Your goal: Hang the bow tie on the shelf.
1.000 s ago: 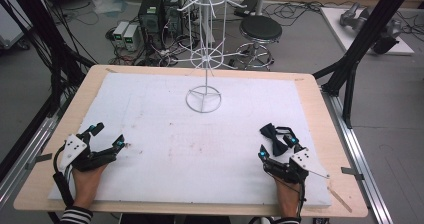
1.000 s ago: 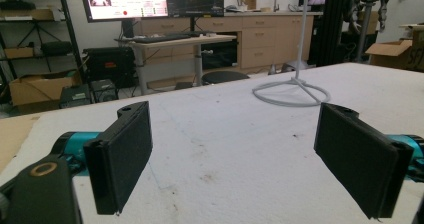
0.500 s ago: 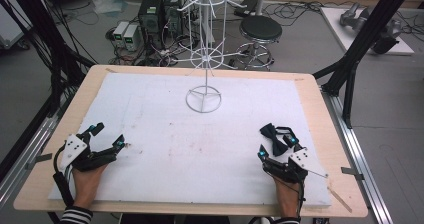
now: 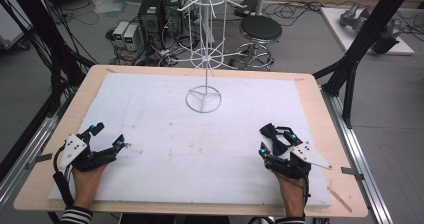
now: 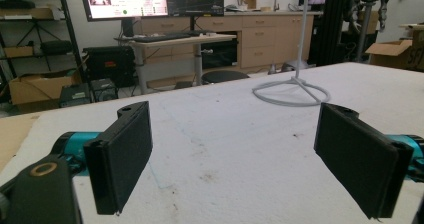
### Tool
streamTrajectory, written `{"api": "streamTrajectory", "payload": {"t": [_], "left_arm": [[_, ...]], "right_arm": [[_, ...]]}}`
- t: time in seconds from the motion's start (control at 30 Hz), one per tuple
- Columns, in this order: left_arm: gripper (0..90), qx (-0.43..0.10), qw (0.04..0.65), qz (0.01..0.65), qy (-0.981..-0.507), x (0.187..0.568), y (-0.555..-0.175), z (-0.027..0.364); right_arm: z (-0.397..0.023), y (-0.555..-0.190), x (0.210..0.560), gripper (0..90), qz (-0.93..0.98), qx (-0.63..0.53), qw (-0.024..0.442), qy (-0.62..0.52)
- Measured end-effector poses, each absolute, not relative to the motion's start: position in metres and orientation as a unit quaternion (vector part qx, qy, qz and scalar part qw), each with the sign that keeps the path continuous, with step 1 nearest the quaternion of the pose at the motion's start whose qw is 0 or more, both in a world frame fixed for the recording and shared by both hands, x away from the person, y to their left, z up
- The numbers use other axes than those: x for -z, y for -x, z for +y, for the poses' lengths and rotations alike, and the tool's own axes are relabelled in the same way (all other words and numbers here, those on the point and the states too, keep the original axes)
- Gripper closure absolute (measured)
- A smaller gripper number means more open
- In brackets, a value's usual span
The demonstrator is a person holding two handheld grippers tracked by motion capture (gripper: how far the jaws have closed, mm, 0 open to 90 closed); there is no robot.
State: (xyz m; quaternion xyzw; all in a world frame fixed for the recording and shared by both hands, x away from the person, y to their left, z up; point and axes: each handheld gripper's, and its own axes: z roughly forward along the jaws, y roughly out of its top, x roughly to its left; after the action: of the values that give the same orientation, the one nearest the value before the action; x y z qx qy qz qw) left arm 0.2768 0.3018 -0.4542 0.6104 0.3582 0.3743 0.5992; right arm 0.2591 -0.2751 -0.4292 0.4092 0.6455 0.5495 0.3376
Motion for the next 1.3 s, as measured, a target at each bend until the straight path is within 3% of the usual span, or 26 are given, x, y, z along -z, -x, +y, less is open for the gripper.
{"api": "streamTrajectory", "payload": {"t": [0.53,1.3], "left_arm": [[16.0,-0.376,0.598,0.357,-0.611,0.454,-0.277,0.302],[16.0,-0.376,0.598,0.356,-0.612,0.454,-0.277,0.301]], "right_arm": [[-0.297,-0.281,0.400,10.6,0.710,-0.458,0.273,-0.460],[-0.313,-0.309,0.402,33.7,0.770,-0.319,0.176,-0.523]]}}
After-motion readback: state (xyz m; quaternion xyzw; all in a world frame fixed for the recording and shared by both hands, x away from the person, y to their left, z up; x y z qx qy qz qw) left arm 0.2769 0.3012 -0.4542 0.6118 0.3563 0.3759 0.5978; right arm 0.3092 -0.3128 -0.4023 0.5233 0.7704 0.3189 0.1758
